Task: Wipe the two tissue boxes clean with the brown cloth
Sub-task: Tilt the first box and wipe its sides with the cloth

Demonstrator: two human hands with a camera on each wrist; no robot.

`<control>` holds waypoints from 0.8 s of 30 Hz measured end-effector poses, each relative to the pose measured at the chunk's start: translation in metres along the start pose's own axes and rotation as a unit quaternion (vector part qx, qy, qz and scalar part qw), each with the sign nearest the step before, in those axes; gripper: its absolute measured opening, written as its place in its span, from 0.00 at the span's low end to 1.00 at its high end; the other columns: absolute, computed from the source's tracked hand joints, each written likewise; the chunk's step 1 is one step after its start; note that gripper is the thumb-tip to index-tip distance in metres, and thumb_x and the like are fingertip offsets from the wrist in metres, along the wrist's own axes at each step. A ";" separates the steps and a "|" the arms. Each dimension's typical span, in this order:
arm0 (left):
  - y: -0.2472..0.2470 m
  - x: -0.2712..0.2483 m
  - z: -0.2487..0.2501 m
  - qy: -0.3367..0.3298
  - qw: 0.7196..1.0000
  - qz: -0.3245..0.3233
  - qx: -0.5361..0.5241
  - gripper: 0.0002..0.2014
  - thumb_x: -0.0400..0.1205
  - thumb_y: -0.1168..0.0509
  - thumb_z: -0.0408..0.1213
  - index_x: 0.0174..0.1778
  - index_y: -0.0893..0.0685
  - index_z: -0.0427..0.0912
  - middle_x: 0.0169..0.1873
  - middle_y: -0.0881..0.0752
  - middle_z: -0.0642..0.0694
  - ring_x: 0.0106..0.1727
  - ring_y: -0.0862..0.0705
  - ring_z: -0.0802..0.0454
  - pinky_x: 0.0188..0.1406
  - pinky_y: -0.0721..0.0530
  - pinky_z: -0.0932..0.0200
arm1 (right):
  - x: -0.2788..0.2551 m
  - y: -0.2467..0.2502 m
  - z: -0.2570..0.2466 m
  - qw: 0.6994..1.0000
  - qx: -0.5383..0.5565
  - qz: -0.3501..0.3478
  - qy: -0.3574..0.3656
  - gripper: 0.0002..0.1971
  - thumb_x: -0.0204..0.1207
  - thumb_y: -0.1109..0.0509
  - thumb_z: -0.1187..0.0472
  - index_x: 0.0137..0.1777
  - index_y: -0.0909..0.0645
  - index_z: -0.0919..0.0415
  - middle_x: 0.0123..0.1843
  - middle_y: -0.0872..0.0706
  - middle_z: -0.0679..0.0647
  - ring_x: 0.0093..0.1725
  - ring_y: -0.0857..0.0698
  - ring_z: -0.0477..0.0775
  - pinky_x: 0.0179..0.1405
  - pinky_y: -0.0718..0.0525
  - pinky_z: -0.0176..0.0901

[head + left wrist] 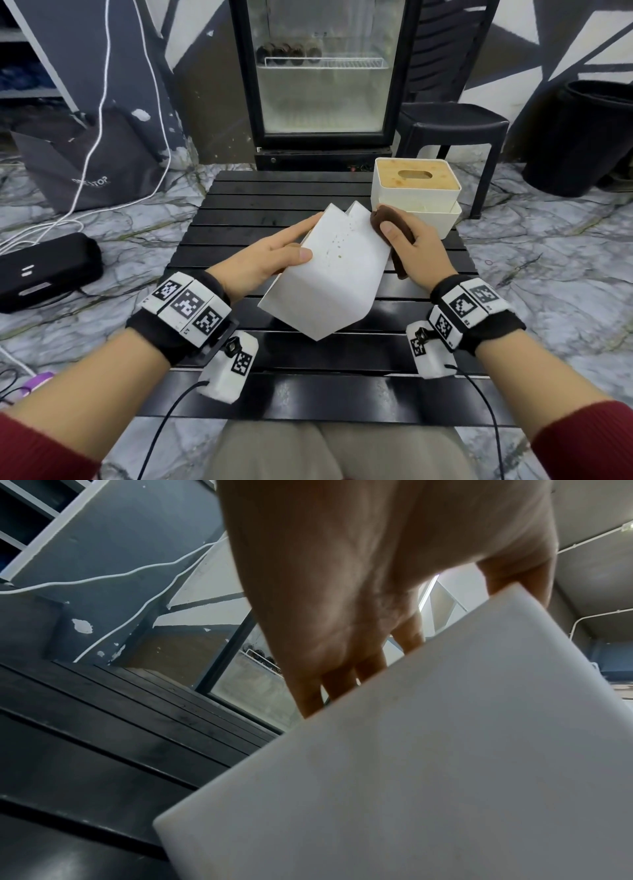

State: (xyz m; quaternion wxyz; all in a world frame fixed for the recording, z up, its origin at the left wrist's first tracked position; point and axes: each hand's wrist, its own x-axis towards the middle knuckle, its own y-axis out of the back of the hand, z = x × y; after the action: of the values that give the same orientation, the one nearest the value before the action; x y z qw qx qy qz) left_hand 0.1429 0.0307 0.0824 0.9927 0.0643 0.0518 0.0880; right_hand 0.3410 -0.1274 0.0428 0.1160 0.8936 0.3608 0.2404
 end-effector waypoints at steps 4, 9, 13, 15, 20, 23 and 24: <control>-0.002 -0.001 0.000 -0.003 1.000 0.004 0.001 0.32 0.76 0.40 0.40 0.79 0.38 0.60 0.68 0.19 0.42 0.62 0.18 0.53 0.55 0.20 0.67 | 0.005 0.003 -0.002 1.000 -0.011 -0.017 -0.022 0.15 0.81 0.39 0.57 0.67 0.25 0.51 0.59 0.18 0.45 0.58 0.22 0.43 0.54 0.28 0.24; -0.006 -0.004 0.004 -0.003 1.000 0.001 0.001 0.31 0.77 0.40 0.40 0.77 0.37 0.62 0.67 0.18 0.57 0.63 0.17 0.57 0.53 0.20 0.69 | 0.007 0.009 -0.012 0.995 -0.094 -0.004 -0.023 0.16 0.80 0.38 0.57 0.67 0.24 0.51 0.58 0.19 0.49 0.56 0.24 0.44 0.55 0.33 0.31; -0.009 -0.006 0.007 -0.001 1.000 -0.001 0.008 0.28 0.78 0.40 0.41 0.73 0.35 0.67 0.65 0.17 0.58 0.61 0.16 0.58 0.52 0.20 0.69 | -0.008 0.007 -0.032 0.988 -0.139 0.014 0.059 0.16 0.79 0.37 0.57 0.66 0.24 0.50 0.59 0.17 0.51 0.58 0.24 0.50 0.61 0.30 0.45; -0.010 -0.007 0.008 -0.002 1.000 -0.001 0.011 0.27 0.78 0.40 0.40 0.70 0.33 0.68 0.62 0.16 0.61 0.60 0.16 0.61 0.51 0.21 0.71 | -0.021 0.002 -0.045 0.985 -0.142 -0.005 0.093 0.17 0.77 0.37 0.54 0.66 0.24 0.49 0.58 0.18 0.50 0.58 0.24 0.53 0.62 0.30 0.47; -0.013 -0.007 0.010 -0.006 1.000 0.002 0.013 0.30 0.77 0.40 0.41 0.75 0.37 0.65 0.68 0.21 0.61 0.63 0.18 0.61 0.56 0.21 0.69 | -0.049 -0.012 -0.068 0.969 -0.187 -0.067 0.146 0.20 0.76 0.40 0.49 0.67 0.25 0.50 0.62 0.19 0.48 0.59 0.25 0.55 0.62 0.33 0.44; -0.013 -0.007 0.010 -0.011 1.000 0.001 0.011 0.31 0.77 0.41 0.42 0.77 0.38 0.63 0.70 0.22 0.56 0.64 0.19 0.57 0.60 0.21 0.65 | -0.064 -0.020 -0.072 0.962 -0.222 -0.059 0.150 0.21 0.76 0.40 0.48 0.68 0.25 0.50 0.63 0.20 0.49 0.62 0.26 0.54 0.63 0.30 0.53; -0.013 -0.008 0.010 -0.011 1.000 -0.001 0.006 0.31 0.78 0.40 0.40 0.78 0.38 0.62 0.70 0.22 0.54 0.63 0.18 0.56 0.59 0.20 0.65 | -0.070 -0.024 -0.073 0.960 -0.231 -0.044 0.153 0.21 0.76 0.39 0.49 0.68 0.24 0.50 0.63 0.20 0.51 0.63 0.26 0.55 0.62 0.29 0.55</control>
State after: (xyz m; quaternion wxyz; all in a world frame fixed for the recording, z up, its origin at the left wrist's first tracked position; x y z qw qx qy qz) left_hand 0.1388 0.0150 0.0910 0.9928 0.0717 0.0417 0.0863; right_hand 0.2458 -0.1564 0.0719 0.2735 0.7783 0.3475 0.4457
